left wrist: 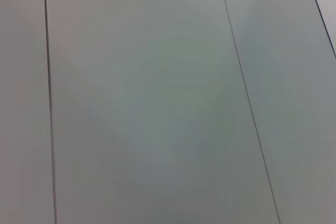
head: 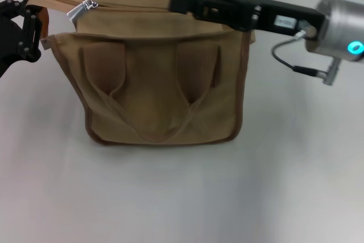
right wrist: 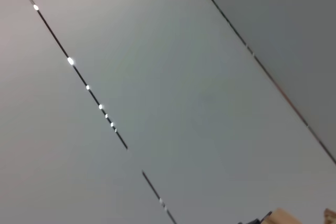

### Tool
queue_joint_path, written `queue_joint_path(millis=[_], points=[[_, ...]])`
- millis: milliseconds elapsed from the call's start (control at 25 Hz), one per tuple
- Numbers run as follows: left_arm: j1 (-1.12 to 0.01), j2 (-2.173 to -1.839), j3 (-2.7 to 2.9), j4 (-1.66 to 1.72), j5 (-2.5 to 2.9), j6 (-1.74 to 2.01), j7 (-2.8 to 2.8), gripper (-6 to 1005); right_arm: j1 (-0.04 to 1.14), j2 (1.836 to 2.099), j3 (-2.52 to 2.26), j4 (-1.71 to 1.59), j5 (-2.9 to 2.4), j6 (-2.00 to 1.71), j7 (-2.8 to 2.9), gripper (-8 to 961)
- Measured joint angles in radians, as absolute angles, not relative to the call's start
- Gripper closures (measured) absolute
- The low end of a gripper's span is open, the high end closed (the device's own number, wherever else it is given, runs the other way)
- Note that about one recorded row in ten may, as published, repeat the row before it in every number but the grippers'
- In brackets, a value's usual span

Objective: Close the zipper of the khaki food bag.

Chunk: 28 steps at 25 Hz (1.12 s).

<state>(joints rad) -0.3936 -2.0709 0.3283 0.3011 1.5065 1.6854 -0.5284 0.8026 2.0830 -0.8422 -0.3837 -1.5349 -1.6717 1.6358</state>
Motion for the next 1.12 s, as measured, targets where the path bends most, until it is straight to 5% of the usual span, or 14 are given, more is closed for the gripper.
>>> queue_joint_path(millis=[440, 1120], points=[[-0.397, -2.071, 0.329, 0.283, 1.506, 1.694, -0.528, 978, 0.843, 2.089, -0.876, -0.401, -1.483, -1.606, 1.45, 138], [-0.405, -2.071, 0.329, 0.277, 1.507, 1.753, -0.527, 978, 1.048, 2.08, -1.038, -0.474, -1.73, -1.353, 2.113, 139]])
